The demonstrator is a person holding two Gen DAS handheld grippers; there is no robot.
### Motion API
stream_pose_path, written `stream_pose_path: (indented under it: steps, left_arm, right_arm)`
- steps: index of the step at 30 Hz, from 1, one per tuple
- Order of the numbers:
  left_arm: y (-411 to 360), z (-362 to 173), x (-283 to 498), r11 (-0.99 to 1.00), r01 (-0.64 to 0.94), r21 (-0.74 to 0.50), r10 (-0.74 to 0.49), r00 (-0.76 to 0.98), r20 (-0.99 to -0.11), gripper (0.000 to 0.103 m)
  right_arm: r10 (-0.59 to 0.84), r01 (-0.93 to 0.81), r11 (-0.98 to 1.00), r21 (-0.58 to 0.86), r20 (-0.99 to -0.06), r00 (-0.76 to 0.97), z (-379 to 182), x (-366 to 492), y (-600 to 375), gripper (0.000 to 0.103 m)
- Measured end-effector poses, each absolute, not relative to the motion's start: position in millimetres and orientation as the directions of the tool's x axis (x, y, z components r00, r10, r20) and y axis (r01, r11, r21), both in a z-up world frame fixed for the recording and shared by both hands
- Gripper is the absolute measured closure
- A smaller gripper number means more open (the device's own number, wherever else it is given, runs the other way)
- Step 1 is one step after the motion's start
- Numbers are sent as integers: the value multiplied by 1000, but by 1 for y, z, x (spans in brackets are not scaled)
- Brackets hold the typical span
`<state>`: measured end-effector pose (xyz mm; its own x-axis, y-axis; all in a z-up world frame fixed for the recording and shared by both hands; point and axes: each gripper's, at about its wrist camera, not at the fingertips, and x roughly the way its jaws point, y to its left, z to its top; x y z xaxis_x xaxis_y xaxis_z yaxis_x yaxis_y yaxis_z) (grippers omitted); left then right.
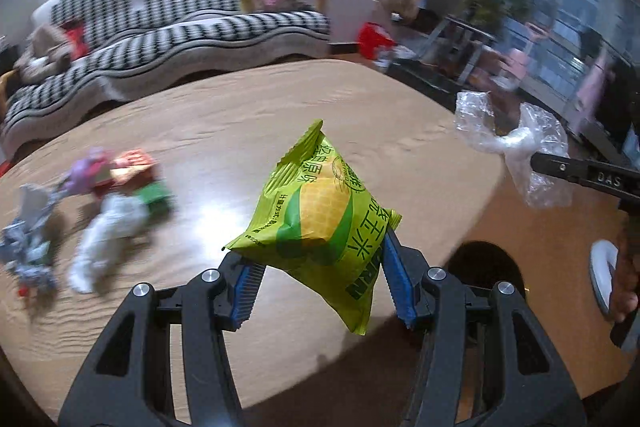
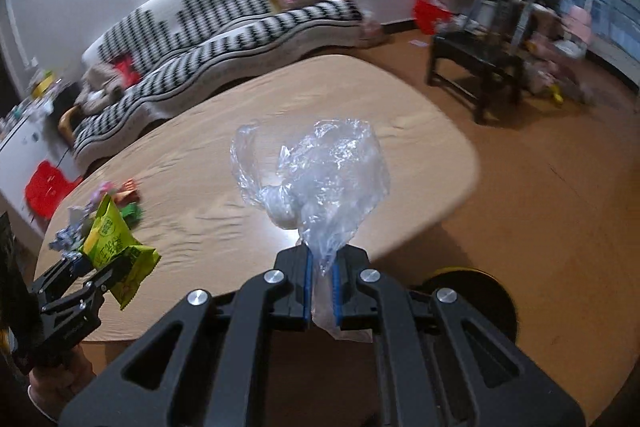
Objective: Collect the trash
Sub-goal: 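Carry the snack bag and plastic bag to the bin and drop them in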
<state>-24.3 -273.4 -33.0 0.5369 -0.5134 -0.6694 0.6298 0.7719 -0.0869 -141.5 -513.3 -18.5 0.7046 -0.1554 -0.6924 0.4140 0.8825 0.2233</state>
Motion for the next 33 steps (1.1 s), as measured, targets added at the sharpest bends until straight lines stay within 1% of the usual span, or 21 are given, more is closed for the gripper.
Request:
stream_pose_path:
  steps: [8,13,16,19,25,33]
  left_arm:
    - [-367,-66,-68,642,758,-114,-594,397,-700,49]
    - [-415,-89,-89,572,809,-135,-615,313,-724,49]
    - [-440,-107,-99,536,830,-155,-614,258,-746,49]
    - [-460,-126,-107,512,842,-169,-599,210,-772,49]
    - [-487,-152,-118,484,856,-180,-572,154,-806,49]
    - [-507,-167,-116,473,860,-190,-556,124,-822,49]
  right_arm:
    - [-209,544,799,256,-730,651,-48,-205,-583,95]
    - [-228,625,742,244,-784,577,-71,-228,-614,95]
    - [-196,661,709,245,-832,519,-91,-234,-629,95]
    - [-168,679,688,257,-853,493,-106,-238,-636,95]
    - [-167,696,674,249,-866,471,-118,-236,-644,95]
    - [-159,704,665,248,-874,458,-126,-237,-647,95]
